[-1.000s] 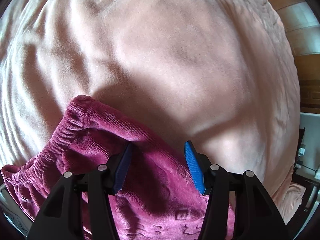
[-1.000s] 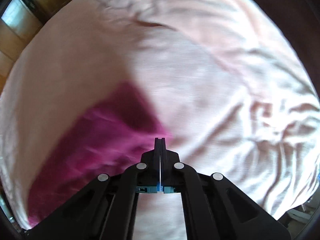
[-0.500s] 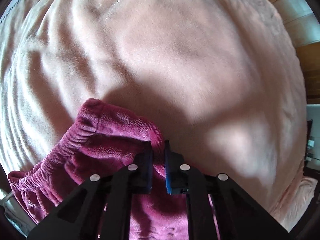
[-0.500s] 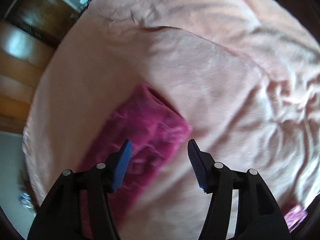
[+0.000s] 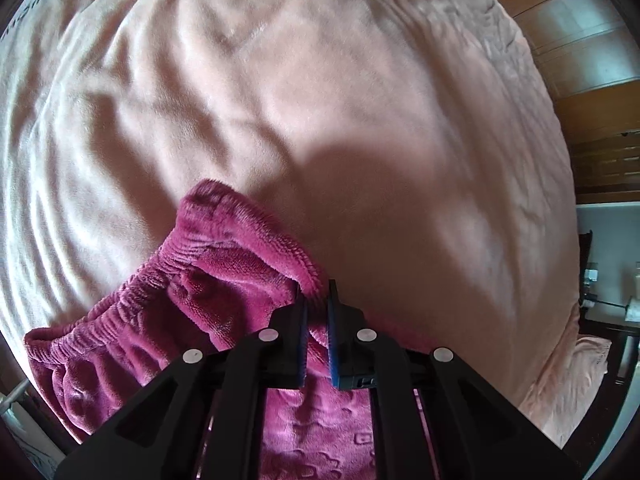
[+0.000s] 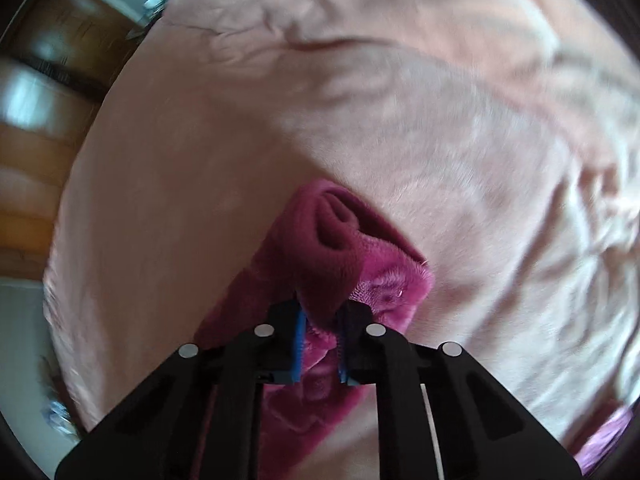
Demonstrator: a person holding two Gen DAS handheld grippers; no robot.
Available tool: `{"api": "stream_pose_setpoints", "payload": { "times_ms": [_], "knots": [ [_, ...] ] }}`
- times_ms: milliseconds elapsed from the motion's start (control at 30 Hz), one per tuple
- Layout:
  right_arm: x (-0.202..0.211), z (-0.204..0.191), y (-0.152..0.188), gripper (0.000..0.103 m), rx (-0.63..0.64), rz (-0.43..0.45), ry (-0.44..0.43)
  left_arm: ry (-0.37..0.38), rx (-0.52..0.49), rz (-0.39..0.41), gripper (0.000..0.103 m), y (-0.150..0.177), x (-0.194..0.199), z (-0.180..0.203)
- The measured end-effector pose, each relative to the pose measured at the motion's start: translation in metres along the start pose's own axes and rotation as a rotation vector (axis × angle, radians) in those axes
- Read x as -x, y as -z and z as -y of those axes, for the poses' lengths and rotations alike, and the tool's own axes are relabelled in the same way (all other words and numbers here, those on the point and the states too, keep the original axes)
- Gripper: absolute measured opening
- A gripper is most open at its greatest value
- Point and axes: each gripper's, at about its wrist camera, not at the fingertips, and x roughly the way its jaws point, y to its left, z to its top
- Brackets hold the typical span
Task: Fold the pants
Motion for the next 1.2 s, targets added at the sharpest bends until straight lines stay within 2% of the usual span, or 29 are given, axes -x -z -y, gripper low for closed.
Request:
{"api": "stream_pose_setpoints", "payload": {
  "times_ms": [100, 200, 333, 567, 767, 867, 1133, 1200],
  "knots": [
    [0.019, 0.000, 0.004, 0.012, 0.055, -0.010, 0.019, 0.020, 0.002, 0.009, 0.006, 0.002, 0.011, 0.000],
    [0.032, 0.013, 0.009, 0.012, 0.031, -0.020, 0.000, 0.036, -0.010, 0.012, 0.006, 0.008, 0.022, -0.003],
    [0.056, 0.027, 0.019, 0.011, 0.012, 0.010, -0.036, 0.067, -0.018, 0.018, 0.006, 0.016, 0.045, -0.016],
    [0.121, 0.063, 0.057, 0.009, -0.008, 0.052, -0.070, 0.138, -0.038, 0.013, 0.005, 0.028, 0.084, -0.042],
    [0.175, 0.114, 0.101, 0.007, -0.068, 0.089, -0.058, 0.195, -0.070, -0.007, 0.005, 0.040, 0.116, -0.078],
    [0.198, 0.149, 0.131, 0.006, -0.114, 0.106, -0.025, 0.214, -0.104, -0.028, 0.005, 0.044, 0.129, -0.097],
    [0.218, 0.243, 0.212, 0.005, -0.233, 0.077, -0.005, 0.203, -0.167, -0.075, 0.005, 0.071, 0.156, -0.152],
    [0.215, 0.268, 0.221, 0.005, -0.261, 0.025, -0.010, 0.201, -0.167, -0.071, 0.005, 0.080, 0.164, -0.166]
  ]
}}
